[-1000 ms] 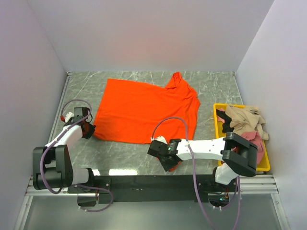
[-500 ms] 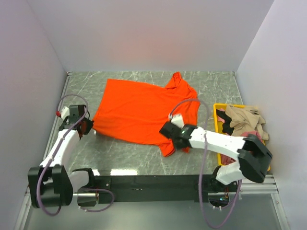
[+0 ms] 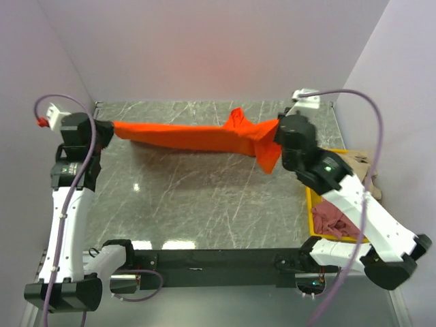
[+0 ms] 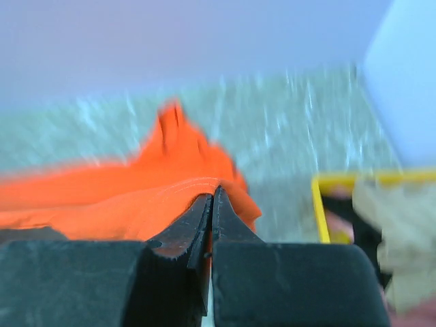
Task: Fold and stack the t-shirts
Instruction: Flatten the tshirt out
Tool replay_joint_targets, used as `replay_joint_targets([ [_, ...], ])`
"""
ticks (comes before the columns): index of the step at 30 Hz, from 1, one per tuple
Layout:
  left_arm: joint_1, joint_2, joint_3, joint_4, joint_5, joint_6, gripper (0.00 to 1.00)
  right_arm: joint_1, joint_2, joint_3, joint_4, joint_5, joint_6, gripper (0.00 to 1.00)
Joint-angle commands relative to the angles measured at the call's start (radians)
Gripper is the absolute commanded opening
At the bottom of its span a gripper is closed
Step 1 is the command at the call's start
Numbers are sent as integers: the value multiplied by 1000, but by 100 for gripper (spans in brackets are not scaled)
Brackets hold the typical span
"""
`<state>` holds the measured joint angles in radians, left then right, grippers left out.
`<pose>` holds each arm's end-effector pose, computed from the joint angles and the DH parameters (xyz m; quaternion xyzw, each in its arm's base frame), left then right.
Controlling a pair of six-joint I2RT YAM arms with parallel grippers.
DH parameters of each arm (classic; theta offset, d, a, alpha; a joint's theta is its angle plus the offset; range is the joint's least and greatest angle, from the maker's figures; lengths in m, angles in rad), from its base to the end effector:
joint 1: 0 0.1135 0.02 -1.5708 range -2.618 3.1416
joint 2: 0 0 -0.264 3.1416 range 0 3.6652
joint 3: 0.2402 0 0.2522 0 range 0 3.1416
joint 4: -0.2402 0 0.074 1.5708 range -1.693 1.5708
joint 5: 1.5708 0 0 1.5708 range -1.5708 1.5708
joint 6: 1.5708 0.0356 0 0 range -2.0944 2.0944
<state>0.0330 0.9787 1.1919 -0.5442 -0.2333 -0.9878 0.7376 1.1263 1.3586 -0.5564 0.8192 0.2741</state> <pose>0.2017 0.0149 0.4077 -0.4539 0.6723 -0.1810 0.5560 0.1834 0.1316 0.4353 0.0552 0.7782 -0.0234 0.6251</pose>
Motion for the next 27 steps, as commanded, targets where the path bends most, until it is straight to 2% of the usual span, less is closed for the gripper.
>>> replay_joint_targets([
  [1,-1,-28,174,-3,-35,23,1,-1,-63,131,173,20,-229,0],
  [3,-1,-31,269,-3,-32,38,1,0,-65,218,190,3,-319,0],
  [9,-1,-46,515,-7,-18,99,0,0,-88,433,168,-61,-449,0],
  [15,-1,-83,710,-25,-14,156,0,-1,-125,627,76,-302,-525,0],
  [21,-2,-155,764,-5,2,175,1,-1,-172,709,-5,-511,-543,0],
  [27,-1,-153,746,6,28,173,1,-1,-192,672,29,-532,-575,0],
])
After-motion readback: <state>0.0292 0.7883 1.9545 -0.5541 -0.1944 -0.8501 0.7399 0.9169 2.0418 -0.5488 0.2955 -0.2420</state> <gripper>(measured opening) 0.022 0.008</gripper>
